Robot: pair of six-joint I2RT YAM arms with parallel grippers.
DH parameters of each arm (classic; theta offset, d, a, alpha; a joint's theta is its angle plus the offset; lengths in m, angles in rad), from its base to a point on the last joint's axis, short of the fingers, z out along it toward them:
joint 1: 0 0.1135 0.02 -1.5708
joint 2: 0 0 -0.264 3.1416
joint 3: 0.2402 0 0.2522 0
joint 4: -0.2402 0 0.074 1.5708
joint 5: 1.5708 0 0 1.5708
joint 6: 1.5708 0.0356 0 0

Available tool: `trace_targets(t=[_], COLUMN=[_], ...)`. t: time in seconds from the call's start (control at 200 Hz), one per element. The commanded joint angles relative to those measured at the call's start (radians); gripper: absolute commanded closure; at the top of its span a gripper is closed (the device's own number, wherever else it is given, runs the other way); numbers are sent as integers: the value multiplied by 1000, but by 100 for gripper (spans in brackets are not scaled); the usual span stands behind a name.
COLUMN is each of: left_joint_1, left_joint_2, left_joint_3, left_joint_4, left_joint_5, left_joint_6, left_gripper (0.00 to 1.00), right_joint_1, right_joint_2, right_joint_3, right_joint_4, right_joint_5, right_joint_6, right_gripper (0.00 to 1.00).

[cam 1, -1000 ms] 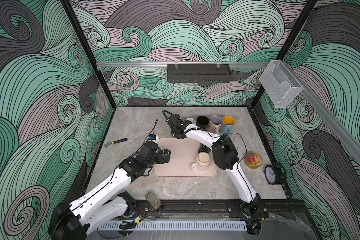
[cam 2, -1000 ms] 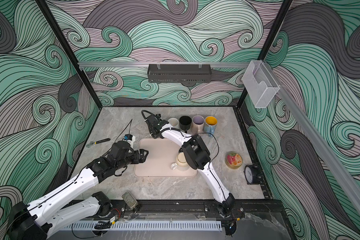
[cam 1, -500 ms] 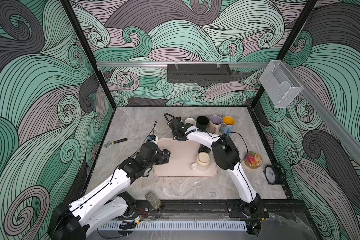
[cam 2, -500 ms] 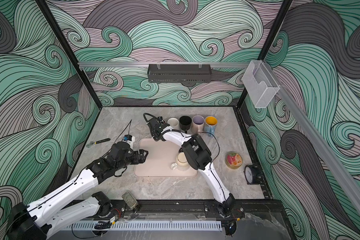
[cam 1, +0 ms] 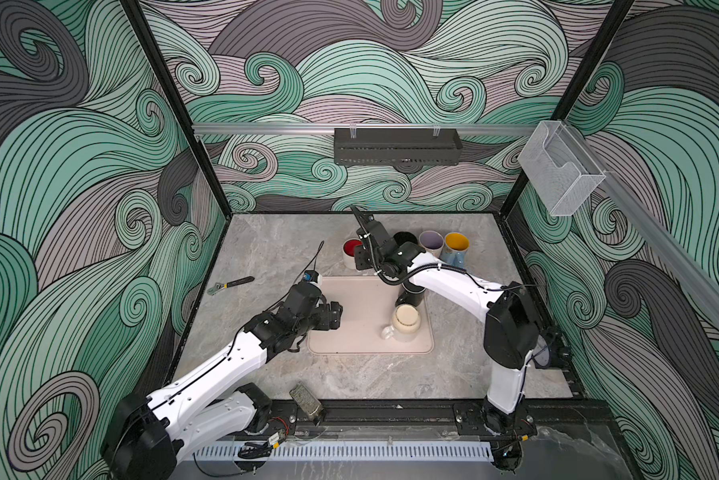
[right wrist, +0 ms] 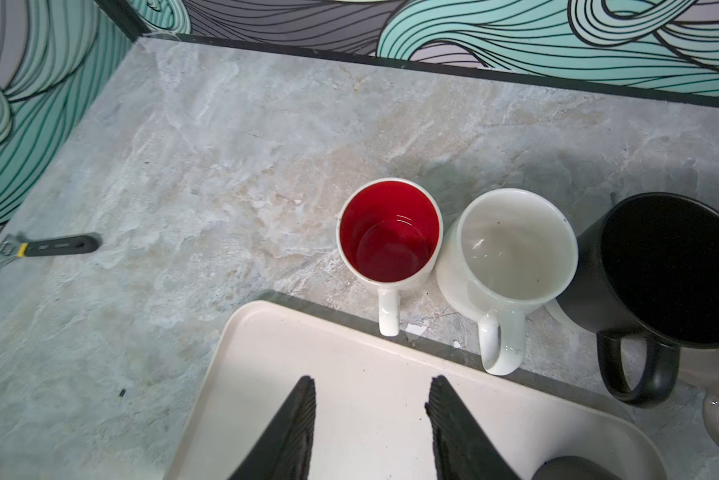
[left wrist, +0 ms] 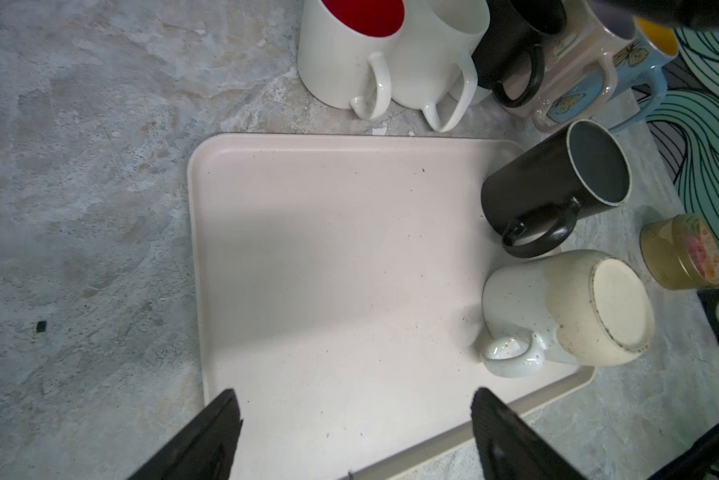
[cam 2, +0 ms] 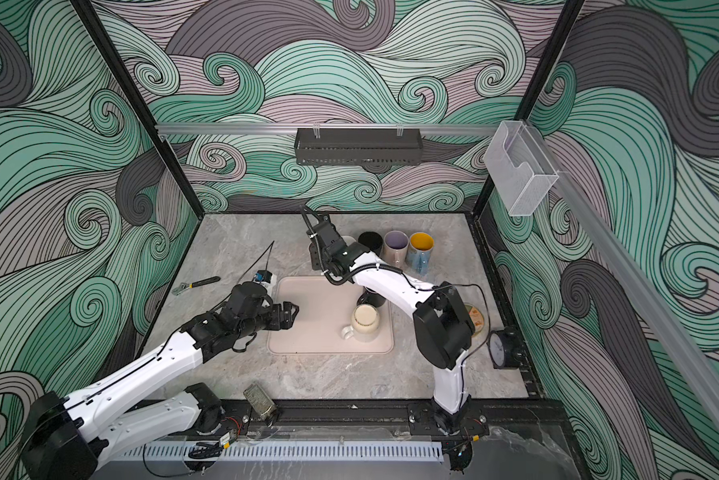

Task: Turn the mug right side up
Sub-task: 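Open the right gripper and lift it away from the red-lined mug, then lower the left gripper onto the upside-down cream mug on the tray and grasp it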

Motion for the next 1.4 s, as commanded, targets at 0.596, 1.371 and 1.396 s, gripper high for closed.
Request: trace_targets(t=[0.596,1.371,1.396], left_joint_1=[-268,-312,-311], left_joint_2=[364,661,666], left_joint_3=[197,362,366], left_joint_4=[111,91,91], left_joint_5=[87,179,181], left_joint_6=[298,385,387], left_gripper=[32,63,64], right_joint_1=[-202,-310,-310], right_joint_2=[-349,-392,-392], right_joint_3=[-401,-499,-502], right_joint_4=[129,168,171], right_joint_5=[-99,-124,-126], right_joint_6=[-50,49,49], right_gripper=[57,58,58])
